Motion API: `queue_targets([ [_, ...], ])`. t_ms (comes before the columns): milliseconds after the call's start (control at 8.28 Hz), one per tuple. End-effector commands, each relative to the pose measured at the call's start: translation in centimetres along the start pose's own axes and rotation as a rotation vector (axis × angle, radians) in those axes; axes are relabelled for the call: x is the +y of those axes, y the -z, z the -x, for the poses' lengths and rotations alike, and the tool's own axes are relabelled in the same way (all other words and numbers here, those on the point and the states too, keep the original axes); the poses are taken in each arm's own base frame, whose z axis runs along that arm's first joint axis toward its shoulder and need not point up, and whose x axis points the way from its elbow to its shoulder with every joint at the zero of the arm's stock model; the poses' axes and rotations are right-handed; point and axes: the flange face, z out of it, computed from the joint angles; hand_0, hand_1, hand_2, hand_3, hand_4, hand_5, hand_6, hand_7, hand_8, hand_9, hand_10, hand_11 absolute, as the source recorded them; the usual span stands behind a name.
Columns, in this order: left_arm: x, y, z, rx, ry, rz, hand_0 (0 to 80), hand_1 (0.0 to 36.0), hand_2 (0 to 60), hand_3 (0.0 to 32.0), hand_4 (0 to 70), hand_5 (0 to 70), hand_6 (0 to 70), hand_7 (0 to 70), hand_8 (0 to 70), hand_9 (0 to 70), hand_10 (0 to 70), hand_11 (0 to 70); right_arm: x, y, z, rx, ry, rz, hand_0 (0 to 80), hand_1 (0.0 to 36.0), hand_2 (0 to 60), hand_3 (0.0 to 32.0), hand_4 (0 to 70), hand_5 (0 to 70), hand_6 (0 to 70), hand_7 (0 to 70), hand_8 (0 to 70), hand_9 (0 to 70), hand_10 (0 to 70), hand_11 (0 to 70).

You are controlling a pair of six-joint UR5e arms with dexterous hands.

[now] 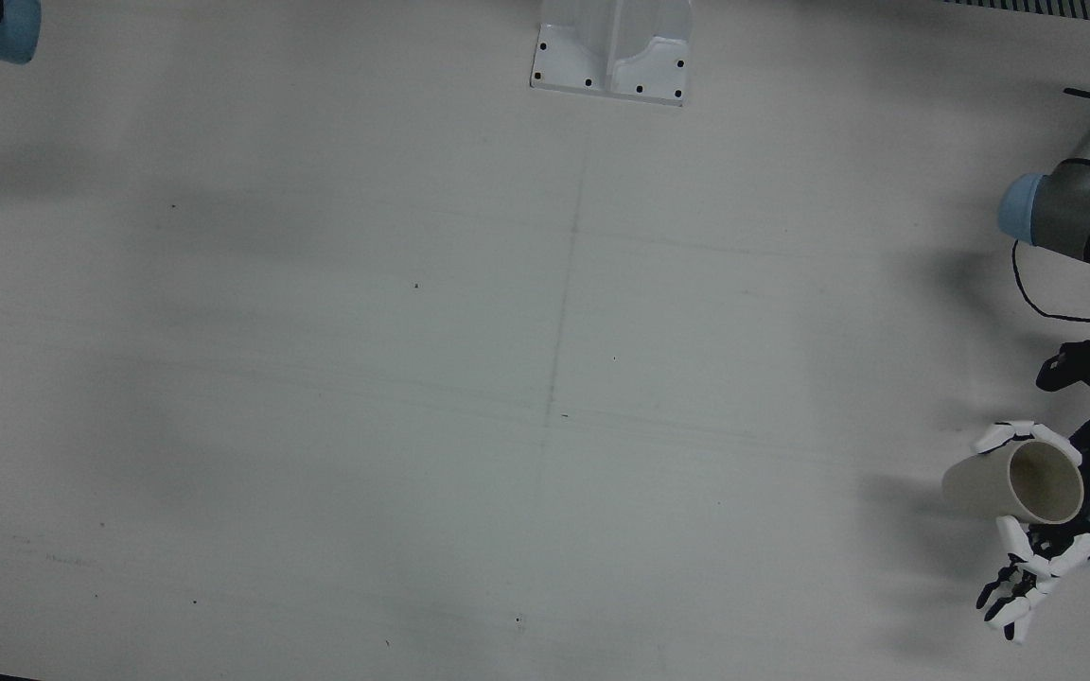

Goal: Pour water
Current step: 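Withdraw both hands with cups back toward their sides, then lower the right hand's cup onto the table and release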

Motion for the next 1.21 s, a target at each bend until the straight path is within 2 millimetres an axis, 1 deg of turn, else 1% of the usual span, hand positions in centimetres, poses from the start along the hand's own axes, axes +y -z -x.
queue_targets([
  [0, -5.0, 4.6, -2.3, 0.039, -0.049, -0.012, 52.8, 36.0, 60.0, 0.0, 52.7, 70.0, 6.3, 11.3, 0.2, 1.3, 4.7, 8.7, -12.2, 1.6, -9.1, 0.092, -0.001, -0.037, 61.0, 28.9, 60.0, 0.0, 25.4, 70.0, 70.0, 67.9, 70.0, 70.0, 70.0, 70.0],
  [121, -5.7, 4.9, -2.7, 0.045, -0.054, -0.018, 53.2, 36.0, 60.0, 0.0, 52.7, 70.0, 6.2, 11.1, 0.2, 1.2, 4.7, 8.7, -13.4, 1.4, -11.8, 0.092, 0.016, -0.075, 59.9, 28.1, 60.0, 0.0, 27.1, 70.0, 70.0, 67.4, 70.0, 70.0, 70.0, 70.0],
  [242, -6.7, 5.4, -2.4, 0.041, -0.062, -0.025, 52.9, 36.0, 60.0, 0.0, 52.4, 70.0, 6.2, 11.0, 0.2, 1.3, 4.8, 8.7, -13.2, 2.3, -14.1, 0.063, 0.034, -0.096, 58.3, 26.9, 60.0, 0.0, 26.9, 70.0, 70.0, 67.0, 70.0, 70.0, 70.0, 70.0],
  [362, -6.8, 5.5, -2.4, 0.041, -0.065, -0.025, 52.8, 36.0, 60.0, 0.0, 53.0, 70.0, 6.4, 11.4, 0.2, 1.3, 4.7, 8.7, -13.7, 3.4, -14.7, 0.037, 0.05, -0.12, 58.1, 26.7, 60.0, 0.0, 24.4, 70.0, 70.0, 65.2, 70.0, 70.0, 70.0, 70.0],
  [483, -6.8, 5.5, -2.4, 0.041, -0.071, -0.025, 51.5, 35.0, 60.0, 0.0, 54.9, 70.0, 6.3, 11.5, 0.2, 1.4, 4.5, 8.0, -14.1, 4.1, -14.8, 0.034, 0.04, -0.123, 67.5, 27.2, 41.5, 0.0, 22.4, 70.0, 63.8, 59.5, 66.5, 70.0, 66.4, 70.0],
  [604, -7.0, 5.6, -2.4, 0.04, -0.074, -0.028, 52.1, 34.4, 60.0, 0.0, 54.8, 70.0, 6.2, 11.7, 0.2, 1.5, 4.2, 7.7, -13.8, 3.7, -14.8, 0.016, -0.012, -0.087, 52.3, 8.6, 0.0, 0.0, 3.8, 20.5, 18.3, 21.1, 20.6, 12.7, 15.8, 24.0],
  [725, -7.0, 5.6, -2.3, 0.038, -0.078, -0.029, 52.0, 34.0, 60.0, 0.0, 54.5, 70.0, 6.3, 11.7, 0.2, 1.4, 4.3, 7.7, -13.8, 3.6, -14.7, 0.001, -0.059, -0.065, 46.5, 2.0, 0.0, 2.0, 0.3, 5.2, 6.3, 7.4, 10.0, 1.3, 3.1, 4.9],
  [846, -7.0, 5.6, -2.3, 0.038, -0.093, -0.028, 51.7, 33.6, 60.0, 0.0, 54.0, 70.0, 6.1, 11.4, 0.2, 1.4, 4.2, 7.6, -14.3, 4.3, -14.5, 0.004, -0.079, -0.071, 39.2, 0.3, 0.0, 20.0, 0.0, 0.8, 1.7, 2.0, 3.7, 0.0, 0.3, 0.6],
  [966, -7.2, 5.7, -2.2, 0.037, -0.1, -0.028, 51.6, 31.9, 60.0, 0.0, 53.2, 70.0, 5.9, 11.4, 0.1, 1.2, 3.9, 7.1, -14.4, 4.3, -14.3, 0.001, -0.101, -0.073, 30.2, 0.0, 0.0, 32.0, 0.0, 0.0, 0.0, 0.0, 0.8, 0.0, 0.0, 0.0],
  [1087, -7.2, 5.7, -2.2, 0.038, -0.107, -0.024, 51.5, 31.4, 60.0, 0.0, 53.1, 70.0, 5.9, 11.3, 0.1, 1.2, 4.0, 7.2, -15.4, 5.5, -13.9, 0.005, -0.099, -0.087, 25.8, 0.0, 0.0, 32.0, 0.0, 0.0, 0.0, 0.0, 1.5, 0.0, 0.0, 0.0],
])
